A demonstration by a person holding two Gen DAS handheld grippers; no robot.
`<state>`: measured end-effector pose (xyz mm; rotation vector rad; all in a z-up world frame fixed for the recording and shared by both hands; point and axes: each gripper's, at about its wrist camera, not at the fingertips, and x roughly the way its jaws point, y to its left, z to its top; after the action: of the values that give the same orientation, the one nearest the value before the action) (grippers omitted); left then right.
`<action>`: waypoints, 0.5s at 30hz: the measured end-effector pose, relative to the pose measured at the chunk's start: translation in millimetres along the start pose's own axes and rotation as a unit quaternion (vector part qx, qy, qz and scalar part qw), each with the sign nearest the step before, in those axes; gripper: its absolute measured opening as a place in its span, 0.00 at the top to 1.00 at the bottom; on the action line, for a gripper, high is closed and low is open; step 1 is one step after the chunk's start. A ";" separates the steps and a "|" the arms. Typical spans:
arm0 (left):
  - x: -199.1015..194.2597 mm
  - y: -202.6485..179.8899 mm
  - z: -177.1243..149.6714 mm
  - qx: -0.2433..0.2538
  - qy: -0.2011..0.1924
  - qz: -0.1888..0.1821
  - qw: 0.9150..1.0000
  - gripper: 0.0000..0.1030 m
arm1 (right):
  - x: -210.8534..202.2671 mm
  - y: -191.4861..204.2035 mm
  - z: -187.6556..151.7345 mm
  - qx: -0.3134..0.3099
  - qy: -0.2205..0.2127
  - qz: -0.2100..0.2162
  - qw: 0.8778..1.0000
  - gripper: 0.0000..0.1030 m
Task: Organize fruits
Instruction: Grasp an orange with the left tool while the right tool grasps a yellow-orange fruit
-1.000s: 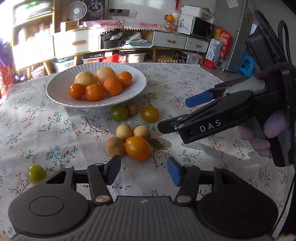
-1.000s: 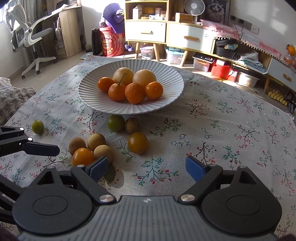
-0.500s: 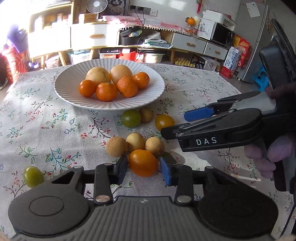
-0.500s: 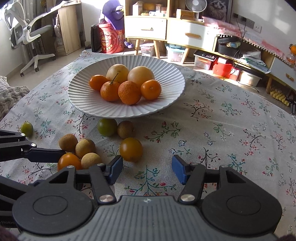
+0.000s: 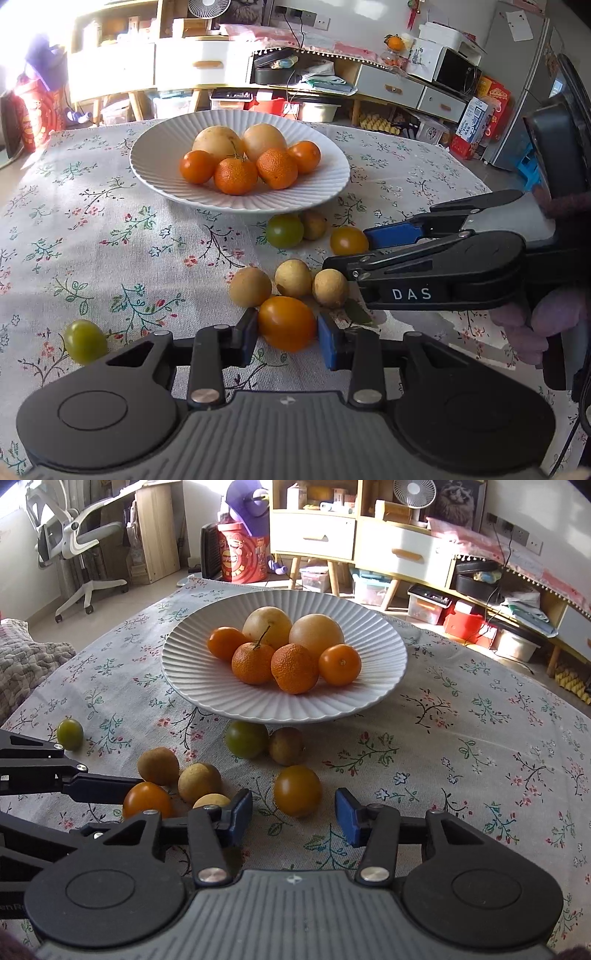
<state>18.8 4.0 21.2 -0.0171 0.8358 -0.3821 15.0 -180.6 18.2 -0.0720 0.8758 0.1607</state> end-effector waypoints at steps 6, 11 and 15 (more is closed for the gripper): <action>-0.4 -1.3 0.1 -0.001 0.000 0.000 1.000 0.76 | 1.1 3.6 1.1 -0.001 -0.002 0.000 1.000 0.70; -1.7 -1.0 1.5 -0.001 0.000 -0.003 1.000 0.76 | 0.2 5.0 0.9 -0.005 0.001 -0.003 1.000 0.76; -3.2 -1.5 3.2 0.001 -0.002 -0.006 1.000 0.76 | -2.6 5.7 1.1 -0.003 0.002 -0.005 1.000 0.76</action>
<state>18.7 3.2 25.9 -0.0212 0.8308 -0.3944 13.2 -175.1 20.9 -0.0819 0.8780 0.1534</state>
